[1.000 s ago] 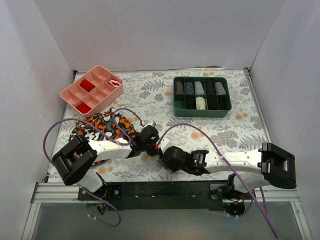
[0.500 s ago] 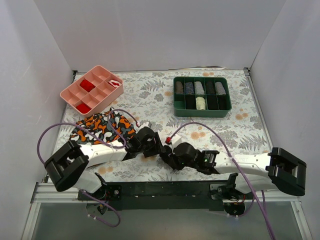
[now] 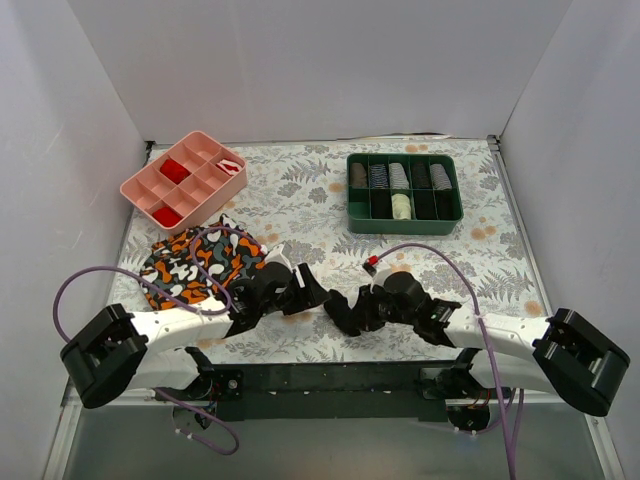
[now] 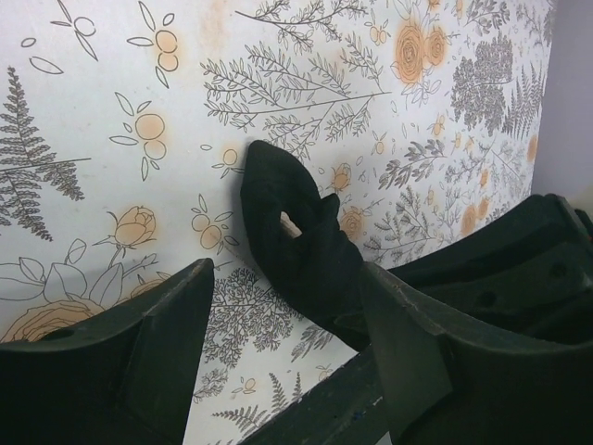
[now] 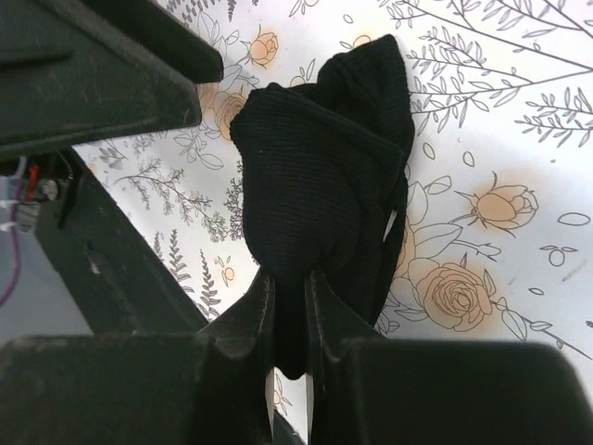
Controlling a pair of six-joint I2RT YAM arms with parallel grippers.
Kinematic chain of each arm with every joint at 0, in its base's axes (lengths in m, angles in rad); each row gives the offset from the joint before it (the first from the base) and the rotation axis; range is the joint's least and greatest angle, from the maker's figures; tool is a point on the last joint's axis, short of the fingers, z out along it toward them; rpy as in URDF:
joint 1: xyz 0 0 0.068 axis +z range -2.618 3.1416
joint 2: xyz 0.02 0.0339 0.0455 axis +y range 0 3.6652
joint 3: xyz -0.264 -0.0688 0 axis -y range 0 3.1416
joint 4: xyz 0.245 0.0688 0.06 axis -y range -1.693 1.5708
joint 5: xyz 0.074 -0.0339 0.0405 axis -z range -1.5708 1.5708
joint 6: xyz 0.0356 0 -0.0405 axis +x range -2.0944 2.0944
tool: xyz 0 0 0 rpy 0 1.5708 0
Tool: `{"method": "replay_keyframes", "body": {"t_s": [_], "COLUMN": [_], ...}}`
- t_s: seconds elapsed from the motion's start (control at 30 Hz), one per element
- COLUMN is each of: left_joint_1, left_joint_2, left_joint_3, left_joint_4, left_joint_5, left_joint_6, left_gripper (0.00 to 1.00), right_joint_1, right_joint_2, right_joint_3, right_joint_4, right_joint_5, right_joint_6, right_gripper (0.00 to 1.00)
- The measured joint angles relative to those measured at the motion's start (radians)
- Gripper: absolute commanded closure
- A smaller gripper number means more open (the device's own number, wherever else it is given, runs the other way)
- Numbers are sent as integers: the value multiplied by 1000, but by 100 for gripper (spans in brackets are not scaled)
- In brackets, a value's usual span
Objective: Roll the underwear
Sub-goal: Roll the underwear to the center of the board.
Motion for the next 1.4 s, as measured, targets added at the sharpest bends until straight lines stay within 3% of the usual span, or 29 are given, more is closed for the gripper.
{"method": "replay_keyframes", "body": {"t_s": [0.4, 1.07, 1.2, 1.4], "left_joint_1": [-19, -75, -84, -92], "left_joint_2": [48, 252, 308, 352], "left_joint_3": [-41, 13, 30, 36], "left_joint_4": [138, 246, 309, 334], "left_joint_5": [24, 3, -1, -24], "left_joint_6": [23, 12, 11, -5], "left_gripper": [35, 34, 45, 74], "right_joint_1": [-162, -195, -202, -211], "right_joint_2": [64, 181, 199, 198], "right_joint_3": [-47, -48, -48, -49], "right_joint_4": [116, 231, 252, 249], "right_joint_5": [-228, -341, -363, -371], "right_joint_6": [97, 127, 127, 120], "right_gripper": [93, 94, 93, 92]}}
